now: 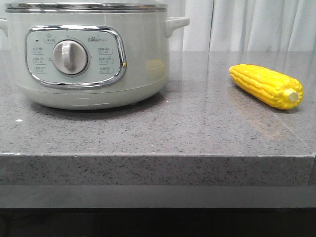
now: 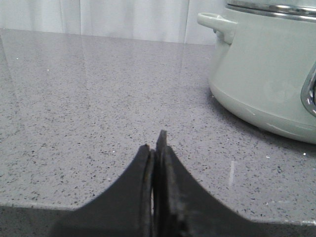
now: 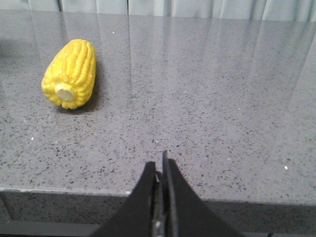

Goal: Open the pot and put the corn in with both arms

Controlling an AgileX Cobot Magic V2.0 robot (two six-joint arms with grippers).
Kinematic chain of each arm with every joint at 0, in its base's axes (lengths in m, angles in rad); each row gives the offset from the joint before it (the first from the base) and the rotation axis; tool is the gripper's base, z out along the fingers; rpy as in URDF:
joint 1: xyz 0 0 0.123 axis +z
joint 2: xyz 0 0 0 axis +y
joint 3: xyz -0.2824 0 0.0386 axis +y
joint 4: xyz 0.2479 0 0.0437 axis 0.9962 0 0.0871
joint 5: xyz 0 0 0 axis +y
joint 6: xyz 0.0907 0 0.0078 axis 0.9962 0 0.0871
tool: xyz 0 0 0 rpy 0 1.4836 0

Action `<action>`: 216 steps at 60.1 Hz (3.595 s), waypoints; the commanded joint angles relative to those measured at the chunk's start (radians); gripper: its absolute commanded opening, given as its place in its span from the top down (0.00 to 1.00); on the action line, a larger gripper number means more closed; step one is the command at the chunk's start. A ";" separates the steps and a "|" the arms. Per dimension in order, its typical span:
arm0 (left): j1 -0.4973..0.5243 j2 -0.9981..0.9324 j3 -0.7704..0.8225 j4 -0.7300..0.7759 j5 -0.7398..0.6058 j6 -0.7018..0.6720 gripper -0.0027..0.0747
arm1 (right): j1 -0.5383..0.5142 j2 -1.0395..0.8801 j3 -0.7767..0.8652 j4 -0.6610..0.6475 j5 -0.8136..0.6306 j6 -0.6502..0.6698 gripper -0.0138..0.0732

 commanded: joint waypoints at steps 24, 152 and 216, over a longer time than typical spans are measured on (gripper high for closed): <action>0.000 -0.024 -0.002 -0.009 -0.089 -0.007 0.99 | -0.007 -0.022 -0.003 -0.007 -0.078 -0.002 0.92; 0.000 0.516 -0.632 -0.009 -0.008 -0.011 0.97 | -0.007 0.477 -0.658 -0.007 0.004 -0.002 0.92; -0.292 1.010 -1.126 -0.069 0.280 0.032 0.15 | 0.000 0.477 -0.658 -0.007 0.005 -0.002 0.21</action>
